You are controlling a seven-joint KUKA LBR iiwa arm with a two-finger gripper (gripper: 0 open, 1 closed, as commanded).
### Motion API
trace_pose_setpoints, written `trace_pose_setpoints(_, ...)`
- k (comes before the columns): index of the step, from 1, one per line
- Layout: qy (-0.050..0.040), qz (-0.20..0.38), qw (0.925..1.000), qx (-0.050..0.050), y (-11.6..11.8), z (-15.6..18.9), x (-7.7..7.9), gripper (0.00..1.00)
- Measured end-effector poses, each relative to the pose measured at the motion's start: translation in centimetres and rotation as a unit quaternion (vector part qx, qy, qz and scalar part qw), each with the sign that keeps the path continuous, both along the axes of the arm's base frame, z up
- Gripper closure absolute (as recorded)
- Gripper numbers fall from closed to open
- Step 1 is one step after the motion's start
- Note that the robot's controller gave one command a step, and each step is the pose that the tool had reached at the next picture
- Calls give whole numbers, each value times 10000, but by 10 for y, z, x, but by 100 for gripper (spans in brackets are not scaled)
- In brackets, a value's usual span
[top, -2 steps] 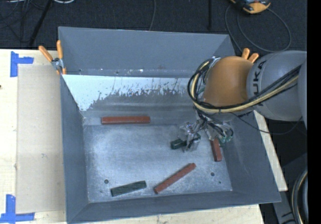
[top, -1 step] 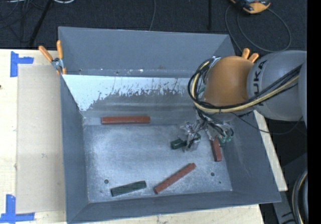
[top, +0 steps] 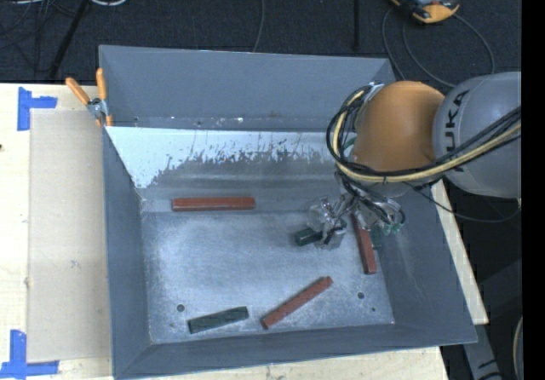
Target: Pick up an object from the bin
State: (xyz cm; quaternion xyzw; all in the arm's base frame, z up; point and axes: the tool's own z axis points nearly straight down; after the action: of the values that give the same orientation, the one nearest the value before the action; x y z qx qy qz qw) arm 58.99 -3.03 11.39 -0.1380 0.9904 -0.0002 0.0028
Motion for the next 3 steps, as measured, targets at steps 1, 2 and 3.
trace_pose_setpoints(1, 73, -46, 10000, 11, -24, 38, -17, 100)
trace_pose_setpoints(2, 60, -63, 10000, -8, -30, 64, -14, 100)
trace_pose_setpoints(3, -41, 239, 9997, -10, -26, 46, -24, 100)
